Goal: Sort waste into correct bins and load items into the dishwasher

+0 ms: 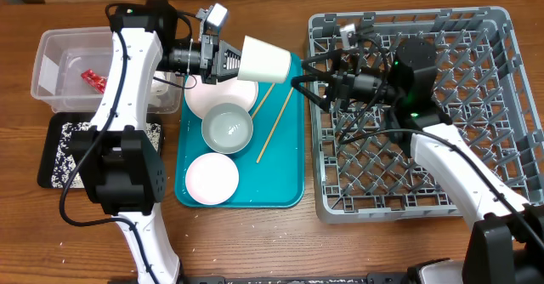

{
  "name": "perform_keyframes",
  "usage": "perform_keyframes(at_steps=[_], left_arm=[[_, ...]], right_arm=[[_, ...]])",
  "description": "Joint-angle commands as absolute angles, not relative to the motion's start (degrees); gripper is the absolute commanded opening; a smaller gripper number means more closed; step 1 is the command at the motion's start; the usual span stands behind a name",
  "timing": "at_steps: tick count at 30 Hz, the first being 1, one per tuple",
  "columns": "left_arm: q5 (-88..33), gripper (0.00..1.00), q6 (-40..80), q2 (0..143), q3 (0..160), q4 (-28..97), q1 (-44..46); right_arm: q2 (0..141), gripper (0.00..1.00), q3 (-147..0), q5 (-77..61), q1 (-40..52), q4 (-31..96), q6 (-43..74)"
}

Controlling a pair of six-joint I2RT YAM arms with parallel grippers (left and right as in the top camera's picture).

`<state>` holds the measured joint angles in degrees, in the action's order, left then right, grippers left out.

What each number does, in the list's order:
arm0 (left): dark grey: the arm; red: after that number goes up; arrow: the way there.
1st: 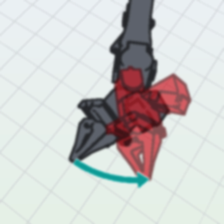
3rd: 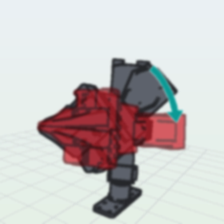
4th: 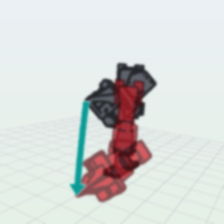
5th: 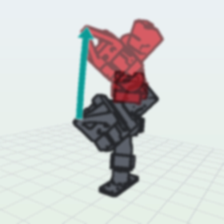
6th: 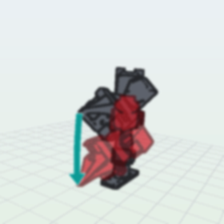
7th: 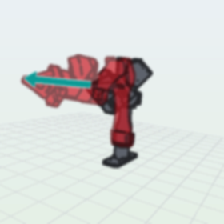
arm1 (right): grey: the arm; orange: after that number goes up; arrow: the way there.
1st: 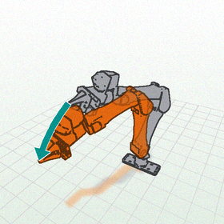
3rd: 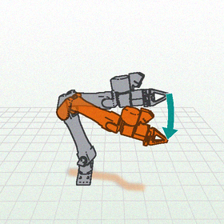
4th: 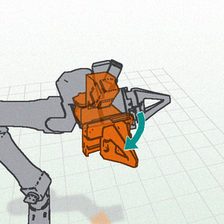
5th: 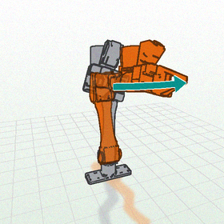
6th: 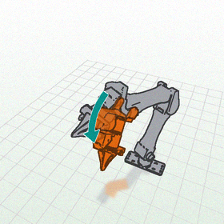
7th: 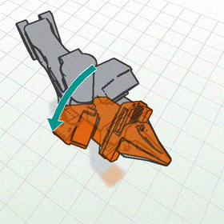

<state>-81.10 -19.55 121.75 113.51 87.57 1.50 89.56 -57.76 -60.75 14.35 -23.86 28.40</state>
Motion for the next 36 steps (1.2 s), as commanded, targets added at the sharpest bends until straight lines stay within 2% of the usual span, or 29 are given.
perform_keyframes(at_steps=[1,11,14,18,21,23,26,28,32,36], left_arm=[[-84.53,0.04,-21.39,120.97,114.24,88.31,2.44],[-81.54,0.04,-23.20,120.97,114.24,91.94,5.37],[-80.44,0.04,-24.16,120.97,114.24,92.82,5.76],[-80.49,0.05,-24.29,120.97,114.24,92.90,5.76],[-80.51,0.18,-24.27,120.97,114.24,92.49,5.76],[-80.55,0.25,-24.25,120.97,114.24,92.07,5.76],[-80.55,0.50,-24.25,120.97,114.24,91.09,5.76],[-80.34,0.59,-24.25,120.97,114.24,90.37,5.63],[-78.39,0.62,-23.94,120.97,114.24,87.02,3.20],[-74.59,0.63,-23.14,120.97,114.24,83.26,-1.02]], right_arm=[[89.60,0.97,-58.43,-59.11,16.27,-25.30,30.76],[89.60,0.92,-58.46,-58.54,17.67,-29.21,30.72],[89.60,0.86,-58.46,-58.54,17.67,-29.52,30.72],[89.60,0.70,-58.46,-58.59,17.69,-29.52,30.76],[89.60,0.58,-58.46,-58.59,17.67,-29.54,31.79],[89.60,0.57,-58.46,-58.59,17.67,-29.54,31.79],[89.60,0.54,-58.46,-58.81,17.67,-29.50,31.79],[89.60,0.54,-58.46,-58.78,17.67,-29.52,31.79],[89.58,0.52,-58.46,-58.17,15.55,-25.98,32.99],[89.43,0.52,-58.46,-52.38,13.82,-12.91,31.00]])
